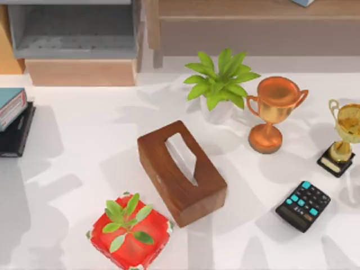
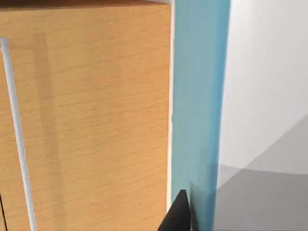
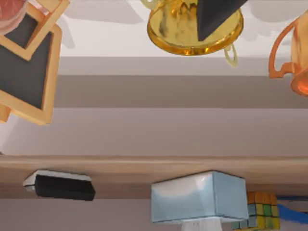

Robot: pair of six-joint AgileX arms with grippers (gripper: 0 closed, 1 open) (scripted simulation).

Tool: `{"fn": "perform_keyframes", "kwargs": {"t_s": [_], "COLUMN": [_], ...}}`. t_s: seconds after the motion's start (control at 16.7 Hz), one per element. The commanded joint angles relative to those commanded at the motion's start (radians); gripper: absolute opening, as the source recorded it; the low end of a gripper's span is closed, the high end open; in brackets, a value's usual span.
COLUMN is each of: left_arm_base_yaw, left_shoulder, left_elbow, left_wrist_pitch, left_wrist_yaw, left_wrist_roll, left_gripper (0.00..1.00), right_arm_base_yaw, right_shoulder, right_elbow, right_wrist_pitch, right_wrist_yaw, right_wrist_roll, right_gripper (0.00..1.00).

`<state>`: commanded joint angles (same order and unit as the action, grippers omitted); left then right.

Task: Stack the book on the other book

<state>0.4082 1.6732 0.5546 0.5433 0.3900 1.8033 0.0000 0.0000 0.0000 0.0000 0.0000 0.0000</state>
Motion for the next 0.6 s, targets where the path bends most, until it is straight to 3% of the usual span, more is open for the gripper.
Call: {"fn": "perform_keyframes", "kwargs": {"t_s": [0.12,0.6], "left_arm_base_yaw": [0.0,0.0], "left_shoulder": [0.0,0.0], "left_elbow": [0.0,0.0], "left_wrist_pitch": [0.0,0.0], "left_wrist_yaw": [0.0,0.0], "left_wrist_roll": [0.0,0.0], "left_gripper": [0.0,0.6], "right_arm_base_yaw": [0.0,0.0], "right_shoulder": [0.0,0.0], "right_elbow": [0.0,0.0], "right_wrist_pitch": [0.0,0.0], "right_wrist_yaw": [0.0,0.0], "right_wrist_roll": [0.0,0.0], "right_gripper": [1.0,1.0]}}
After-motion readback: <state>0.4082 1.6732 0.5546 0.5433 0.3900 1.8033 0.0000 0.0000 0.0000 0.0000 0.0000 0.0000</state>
